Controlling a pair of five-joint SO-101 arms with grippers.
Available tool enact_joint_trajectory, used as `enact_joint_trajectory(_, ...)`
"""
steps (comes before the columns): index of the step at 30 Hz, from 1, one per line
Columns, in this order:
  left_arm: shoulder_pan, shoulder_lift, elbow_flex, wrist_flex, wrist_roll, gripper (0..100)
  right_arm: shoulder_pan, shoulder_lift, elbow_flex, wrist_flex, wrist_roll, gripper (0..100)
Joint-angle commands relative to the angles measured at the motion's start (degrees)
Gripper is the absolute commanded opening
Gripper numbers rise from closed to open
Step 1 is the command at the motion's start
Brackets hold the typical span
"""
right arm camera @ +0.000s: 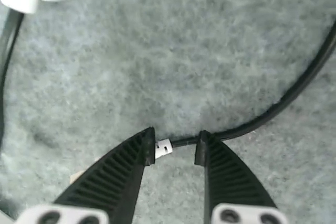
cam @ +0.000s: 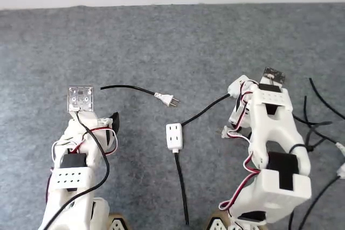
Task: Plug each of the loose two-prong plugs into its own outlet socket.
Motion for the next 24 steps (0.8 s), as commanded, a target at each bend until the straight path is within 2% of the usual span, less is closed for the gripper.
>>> enact_joint_trajectory(1,0.0,-0.44,-1.1,-1.23,-0.53,23,-1.8,1.01,-1.49,-0.31,-0.88,13.9)
enact_joint_trajectory(5,-0.09,-0.44,-1.1,-1.23,-0.53,23,-1.98,1.36,-1.49,-0.31,-0.79,13.2)
enact_joint_trajectory(11,-0.09,-0.44,-1.1,-1.23,-0.53,23,-3.38,1.45,-1.49,-0.84,-0.62,4.4)
enact_joint_trajectory(16,-0.09,-0.44,-1.1,-1.14,-0.53,23,-4.26,3.56,-3.96,-0.22,2.11,9.2)
enact_joint_trajectory(20,-0.09,-0.44,-1.1,-1.14,-0.53,23,-4.35,9.63,-10.99,6.11,2.2,16.9)
enact_joint_trajectory(24,-0.09,-0.44,-1.1,-1.14,-0.62,23,-4.35,15.34,-18.55,11.12,3.52,17.2)
